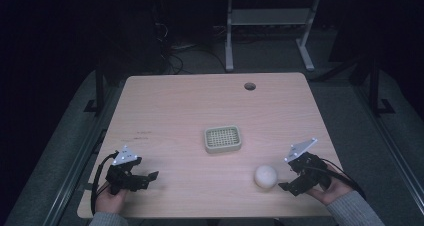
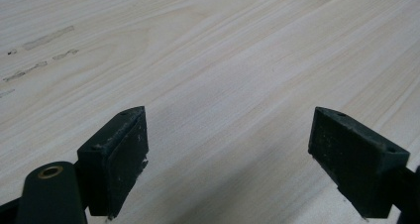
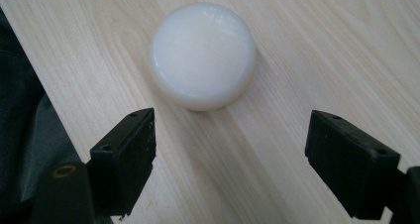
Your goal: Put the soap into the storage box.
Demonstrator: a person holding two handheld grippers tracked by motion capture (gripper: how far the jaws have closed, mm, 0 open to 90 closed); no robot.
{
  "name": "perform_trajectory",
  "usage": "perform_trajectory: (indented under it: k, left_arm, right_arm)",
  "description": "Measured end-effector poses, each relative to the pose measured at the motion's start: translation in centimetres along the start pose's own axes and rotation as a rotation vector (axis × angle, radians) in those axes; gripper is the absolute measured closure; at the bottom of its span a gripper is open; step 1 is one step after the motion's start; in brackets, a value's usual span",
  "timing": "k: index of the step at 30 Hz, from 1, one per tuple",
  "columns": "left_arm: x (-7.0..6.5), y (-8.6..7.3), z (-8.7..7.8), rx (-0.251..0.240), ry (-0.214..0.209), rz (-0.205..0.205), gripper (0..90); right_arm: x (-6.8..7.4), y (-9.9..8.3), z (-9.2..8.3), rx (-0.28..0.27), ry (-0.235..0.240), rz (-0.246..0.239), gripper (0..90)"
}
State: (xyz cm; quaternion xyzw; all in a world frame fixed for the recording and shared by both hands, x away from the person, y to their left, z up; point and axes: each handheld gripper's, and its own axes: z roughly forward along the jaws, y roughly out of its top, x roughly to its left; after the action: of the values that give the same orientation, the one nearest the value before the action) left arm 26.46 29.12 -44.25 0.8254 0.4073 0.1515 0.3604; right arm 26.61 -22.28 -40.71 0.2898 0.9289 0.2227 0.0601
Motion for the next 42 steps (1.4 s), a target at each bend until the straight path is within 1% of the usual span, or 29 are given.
perform_trajectory:
  k: [1,4,6,8,12,14,25,26,37,38,39,42]
  left_arm:
    - [0.0,0.0,0.0,0.000,0.000,0.002,15.3]
    - [0.0,0.0,0.0,0.002,-0.002,0.003,15.2]
    - [0.0,0.0,0.0,-0.001,-0.002,0.002,15.3]
    - [0.0,0.0,0.0,0.002,-0.003,0.001,15.2]
    - [0.0,0.0,0.0,0.001,-0.004,0.002,15.3]
    - [0.0,0.0,0.0,0.002,-0.004,0.002,15.3]
    - [0.0,0.1,-0.1,0.007,-0.005,0.006,15.2]
    - [0.0,0.1,-0.1,0.007,-0.006,0.006,15.3]
    - [0.0,0.1,0.0,0.008,-0.008,0.015,15.2]
    - [0.0,0.1,0.0,0.008,-0.008,0.014,15.3]
    - [0.0,0.1,0.0,0.010,-0.008,0.013,15.2]
    - [0.0,0.1,0.0,0.009,-0.010,0.014,15.3]
  right_arm:
    - [0.1,0.2,0.1,0.005,0.003,0.000,19.0]
    - [0.2,0.8,0.4,0.013,0.003,-0.023,19.0]
    - [0.3,0.9,0.4,0.014,0.004,-0.026,19.0]
    - [0.3,1.4,0.6,0.019,0.004,-0.041,18.8]
    - [0.4,1.9,0.8,0.033,0.003,-0.051,18.4]
    - [0.4,2.1,0.9,0.033,0.004,-0.054,18.4]
    - [0.5,3.1,1.7,0.073,0.012,-0.063,16.9]
    - [0.5,3.2,1.9,0.075,0.019,-0.065,16.9]
    - [0.6,4.6,3.0,0.118,0.028,-0.090,16.7]
    - [0.6,4.7,3.1,0.123,0.035,-0.088,16.6]
    - [0.6,4.8,3.2,0.125,0.034,-0.097,16.6]
    - [0.6,5.0,3.6,0.140,0.038,-0.088,16.1]
